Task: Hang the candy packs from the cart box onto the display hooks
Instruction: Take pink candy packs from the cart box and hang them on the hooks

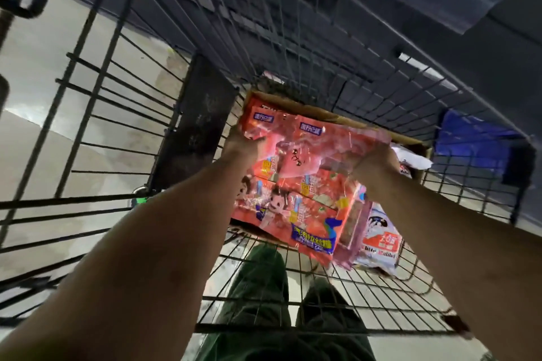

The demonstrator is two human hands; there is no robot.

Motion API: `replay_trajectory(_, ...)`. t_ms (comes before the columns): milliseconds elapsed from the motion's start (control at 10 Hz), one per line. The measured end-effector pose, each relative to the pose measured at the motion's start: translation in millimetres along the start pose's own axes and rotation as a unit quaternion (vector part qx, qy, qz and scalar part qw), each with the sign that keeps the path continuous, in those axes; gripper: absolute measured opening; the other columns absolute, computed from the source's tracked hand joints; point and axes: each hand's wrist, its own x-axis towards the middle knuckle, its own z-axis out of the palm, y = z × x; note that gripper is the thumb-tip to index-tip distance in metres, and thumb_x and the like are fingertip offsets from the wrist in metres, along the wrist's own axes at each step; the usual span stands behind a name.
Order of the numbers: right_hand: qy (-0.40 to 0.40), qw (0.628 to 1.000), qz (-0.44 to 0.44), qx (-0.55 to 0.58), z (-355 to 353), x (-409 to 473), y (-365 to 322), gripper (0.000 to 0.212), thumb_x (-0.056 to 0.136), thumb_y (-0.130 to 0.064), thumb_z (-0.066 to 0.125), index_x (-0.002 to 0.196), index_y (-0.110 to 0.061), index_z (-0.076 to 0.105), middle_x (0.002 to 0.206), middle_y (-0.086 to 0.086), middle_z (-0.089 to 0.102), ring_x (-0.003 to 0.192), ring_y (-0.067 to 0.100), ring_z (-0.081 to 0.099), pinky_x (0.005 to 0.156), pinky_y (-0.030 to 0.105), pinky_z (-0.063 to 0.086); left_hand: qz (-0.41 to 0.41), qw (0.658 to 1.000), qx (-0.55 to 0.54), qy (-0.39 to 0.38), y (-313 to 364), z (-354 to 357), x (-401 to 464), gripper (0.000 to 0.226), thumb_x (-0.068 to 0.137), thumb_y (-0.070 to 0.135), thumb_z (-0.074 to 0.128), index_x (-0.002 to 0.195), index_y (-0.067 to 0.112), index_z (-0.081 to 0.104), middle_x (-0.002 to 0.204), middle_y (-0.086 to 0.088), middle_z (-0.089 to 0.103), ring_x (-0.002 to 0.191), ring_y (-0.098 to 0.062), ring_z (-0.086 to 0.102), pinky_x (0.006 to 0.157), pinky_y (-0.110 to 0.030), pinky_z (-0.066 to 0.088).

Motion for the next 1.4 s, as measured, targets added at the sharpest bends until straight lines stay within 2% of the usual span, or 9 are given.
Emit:
replay_trajectory(200, -0.044, 0.992, 0.022, 0.113, -5.2, -0.9, 11.2, 0.038, 0.084, -0.017, 0.076, 0.119, -0.007, 0.065, 0.111, 0.012, 0.070, 0.091, 0.024, 0.068, 0.072, 0.033, 0.057, -0.020, 1.000, -0.013, -0.013, 14.4, -0.2, -0.2, 0.057, 0.091, 0.029, 0.075, 0.138, 0.006, 0.053, 0.137, -0.015, 0.060, 0.119, -0.030, 0.061, 0.094, -0.035, 0.051)
replay_trajectory(300, -0.044, 0.979, 0.066, 0.185, -11.8, -6.6, 13.0, 0.006, 0.084, -0.021, 0.076, 0.086, -0.024, 0.071, 0.084, 0.001, 0.074, 0.069, 0.020, 0.070, 0.069, 0.038, 0.062, -0.002, 0.997, -0.049, -0.054, 14.8, -8.0, -12.9, 0.057, 0.081, 0.039, 0.082, 0.128, 0.015, 0.061, 0.126, -0.003, 0.065, 0.110, -0.027, 0.065, 0.092, -0.042, 0.057)
replay_trajectory(400, -0.072, 0.958, 0.077, 0.267, -26.5, -21.8, 14.1, 0.003, 0.085, -0.020, 0.076, 0.085, -0.021, 0.072, 0.069, -0.002, 0.071, 0.051, 0.016, 0.065, 0.043, 0.026, 0.050, 0.020, 0.995, -0.042, -0.090, 21.2, -20.7, -29.7, 0.037, 0.083, 0.046, 0.078, 0.112, 0.025, 0.065, 0.105, 0.004, 0.067, 0.084, -0.013, 0.063, 0.065, -0.030, 0.054)
replay_trajectory(600, -0.097, 0.929, 0.035, 0.355, -83.0, -52.1, 26.3, 0.010, 0.083, -0.014, 0.074, 0.075, -0.010, 0.071, 0.060, 0.003, 0.068, 0.051, 0.024, 0.059, 0.038, 0.023, 0.037, 0.117, 0.979, -0.049, -0.157, 77.4, -55.5, -88.4, 0.058, 0.048, 0.058, 0.093, 0.093, 0.023, 0.081, 0.108, -0.004, 0.076, 0.107, -0.024, 0.067, 0.109, -0.047, 0.044)
replay_trajectory(700, -0.080, 0.917, -0.013, 0.390, -131.9, -68.7, 41.5, 0.014, 0.076, -0.019, 0.079, 0.070, -0.010, 0.070, 0.076, 0.015, 0.073, 0.061, 0.028, 0.064, 0.046, 0.027, 0.045, 0.167, 0.973, -0.058, -0.145, 121.0, -46.0, -155.4, 0.032, 0.073, 0.045, 0.085, 0.088, 0.019, 0.075, 0.116, -0.002, 0.066, 0.114, -0.019, 0.057, 0.114, -0.044, 0.040)
replay_trajectory(800, -0.035, 0.905, -0.051, 0.420, -198.3, -88.4, 75.3, 0.018, 0.072, -0.024, 0.080, 0.081, -0.012, 0.070, 0.085, 0.012, 0.076, 0.061, 0.024, 0.066, 0.045, 0.024, 0.047, 0.195, 0.958, -0.093, -0.187, 153.4, -6.5, -221.7, 0.011, 0.087, 0.024, 0.072, 0.093, 0.017, 0.066, 0.112, -0.005, 0.068, 0.099, -0.019, 0.062, 0.104, -0.037, 0.049)
replay_trajectory(900, 0.025, 0.884, -0.102, 0.456, -273.8, -109.1, 134.1, 0.012, 0.087, -0.018, 0.073, 0.077, -0.016, 0.066, 0.072, 0.003, 0.069, 0.050, 0.014, 0.063, 0.042, 0.018, 0.048, 0.253, 0.942, -0.096, -0.198, 171.9, 56.2, -287.3, 0.032, 0.088, 0.022, 0.075, 0.115, 0.008, 0.071, 0.117, -0.008, 0.074, 0.090, -0.018, 0.071, 0.095, -0.037, 0.058)
replay_trajectory(1000, 0.071, 0.851, -0.130, 0.503, -351.0, -132.1, 213.3, 0.010, 0.088, -0.016, 0.071, 0.080, -0.013, 0.067, 0.071, 0.006, 0.067, 0.043, 0.014, 0.058, 0.039, 0.021, 0.043, 0.302, 0.925, -0.089, -0.214, 181.8, 138.3, -358.4, 0.016, 0.089, 0.021, 0.073, 0.102, 0.012, 0.071, 0.090, -0.006, 0.078, 0.068, -0.013, 0.074, 0.067, -0.026, 0.063)
replay_trajectory(1400, 0.304, 0.749, -0.124, 0.576, -545.8, -222.5, 530.2, 0.021, 0.090, -0.012, 0.070, 0.109, -0.002, 0.070, 0.084, 0.006, 0.074, 0.067, 0.018, 0.071, 0.051, 0.025, 0.054, 0.428, 0.821, 0.054, -0.374, 185.3, 472.8, -600.6, 0.010, 0.089, 0.031, 0.075, 0.095, 0.024, 0.072, 0.095, -0.004, 0.077, 0.086, -0.022, 0.071, 0.092, -0.044, 0.055)
